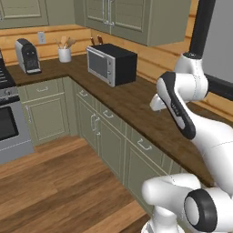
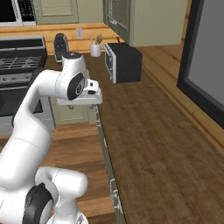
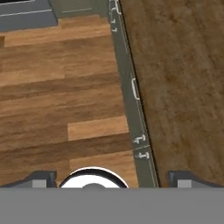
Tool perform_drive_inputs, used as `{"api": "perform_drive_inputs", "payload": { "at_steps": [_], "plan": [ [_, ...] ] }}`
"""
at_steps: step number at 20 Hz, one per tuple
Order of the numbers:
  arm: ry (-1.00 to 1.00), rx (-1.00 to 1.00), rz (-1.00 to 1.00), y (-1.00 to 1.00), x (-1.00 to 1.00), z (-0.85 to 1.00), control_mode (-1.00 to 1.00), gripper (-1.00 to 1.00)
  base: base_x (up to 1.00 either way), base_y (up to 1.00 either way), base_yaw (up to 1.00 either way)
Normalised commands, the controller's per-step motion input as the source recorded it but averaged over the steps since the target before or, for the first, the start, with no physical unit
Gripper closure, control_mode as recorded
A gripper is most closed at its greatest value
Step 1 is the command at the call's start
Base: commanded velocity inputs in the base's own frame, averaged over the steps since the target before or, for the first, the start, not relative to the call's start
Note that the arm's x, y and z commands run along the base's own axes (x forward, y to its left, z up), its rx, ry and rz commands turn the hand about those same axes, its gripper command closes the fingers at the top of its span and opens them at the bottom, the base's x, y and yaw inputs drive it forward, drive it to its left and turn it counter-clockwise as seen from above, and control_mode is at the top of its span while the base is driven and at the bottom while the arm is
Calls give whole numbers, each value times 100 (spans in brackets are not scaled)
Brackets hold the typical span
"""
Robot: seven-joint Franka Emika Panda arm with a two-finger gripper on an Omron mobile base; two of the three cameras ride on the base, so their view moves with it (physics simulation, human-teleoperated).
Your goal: Take a straw from the drawer in front and place it inside the glass cup on the dining counter.
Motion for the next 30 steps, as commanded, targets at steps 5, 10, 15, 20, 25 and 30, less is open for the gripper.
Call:
{"api": "perform_drive_inputs", "payload": {
  "at_steps": [5, 10, 15, 20, 25, 30],
  "plan": [
    [-4, -36, -4, 69, 9, -30, -100, -100, 0, 0, 0],
    [0, -44, -7, 69, 35, -59, -100, -100, 0, 0, 0],
    [1, -39, -6, 54, 48, -68, -100, -100, 0, 0, 0],
    [3, -35, -4, 29, 50, -59, -100, -100, 0, 0, 0],
    [6, -29, -10, 0, 37, -66, -100, -100, 0, 0, 0],
    [1, -18, -18, -9, 10, -80, -100, -100, 0, 0, 0]
  ]
}}
